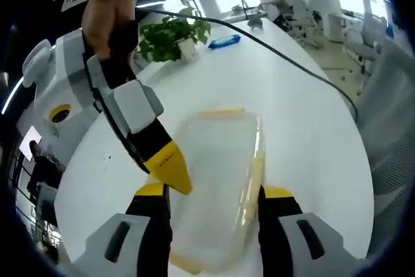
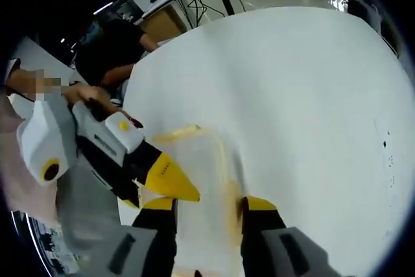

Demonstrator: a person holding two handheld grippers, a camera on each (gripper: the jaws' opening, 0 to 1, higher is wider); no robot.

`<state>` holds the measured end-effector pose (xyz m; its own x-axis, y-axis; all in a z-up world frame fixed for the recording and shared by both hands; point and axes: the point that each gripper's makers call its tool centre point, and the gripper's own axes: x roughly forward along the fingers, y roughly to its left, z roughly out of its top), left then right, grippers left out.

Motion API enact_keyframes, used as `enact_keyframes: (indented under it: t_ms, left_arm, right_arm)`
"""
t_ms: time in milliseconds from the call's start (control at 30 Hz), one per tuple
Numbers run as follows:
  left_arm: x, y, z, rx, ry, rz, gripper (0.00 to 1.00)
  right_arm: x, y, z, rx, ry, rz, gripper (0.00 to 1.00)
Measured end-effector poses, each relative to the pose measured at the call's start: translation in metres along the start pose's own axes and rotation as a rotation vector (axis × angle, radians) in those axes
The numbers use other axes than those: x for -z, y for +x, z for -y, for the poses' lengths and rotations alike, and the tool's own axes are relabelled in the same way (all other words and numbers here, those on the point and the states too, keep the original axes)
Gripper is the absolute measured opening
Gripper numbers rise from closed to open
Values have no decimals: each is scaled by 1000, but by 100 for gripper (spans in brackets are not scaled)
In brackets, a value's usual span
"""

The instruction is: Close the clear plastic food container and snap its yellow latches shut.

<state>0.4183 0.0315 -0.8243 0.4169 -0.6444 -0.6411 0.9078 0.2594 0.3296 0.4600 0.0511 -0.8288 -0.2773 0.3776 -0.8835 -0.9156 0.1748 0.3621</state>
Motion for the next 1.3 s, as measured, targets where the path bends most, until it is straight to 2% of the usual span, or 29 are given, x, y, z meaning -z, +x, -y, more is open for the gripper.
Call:
enact_keyframes:
  t_ms: [400,633,700,900,967,1033,1100,1233,1300]
  left_arm:
    - [-3,0,3,0,-4,-3,51]
    - [-3,0,3,6,-3,-16,51]
    - [-3,0,3,6,-4,-19,52]
    - [-3,-1,1,16,-10,-23,52]
    - [-10,-3,1,48,-136,16,53]
    - [-8,-3,-1,46,-77,5,53]
    - [-6,-3,1,36,-53,0,53]
    - [-7,-6,-1,54,-66,-13,52]
    - [-10,-8,0,79,-116,4,51]
  right_arm:
    - [-1,-1,-3,60,-2,-17,37]
    - [0,-5,-2,156,25,13,37]
    - [1,-6,-2,209,63,33,37]
    - [3,-11,0,291,135,92,38]
    - [4,-12,-2,320,147,121,38]
    - [3,-14,-2,345,131,157,38]
    - [4,-15,-2,366,139,190,38]
    - [5,-17,0,388,185,224,39]
    - [5,-17,-3,382,177,251,42]
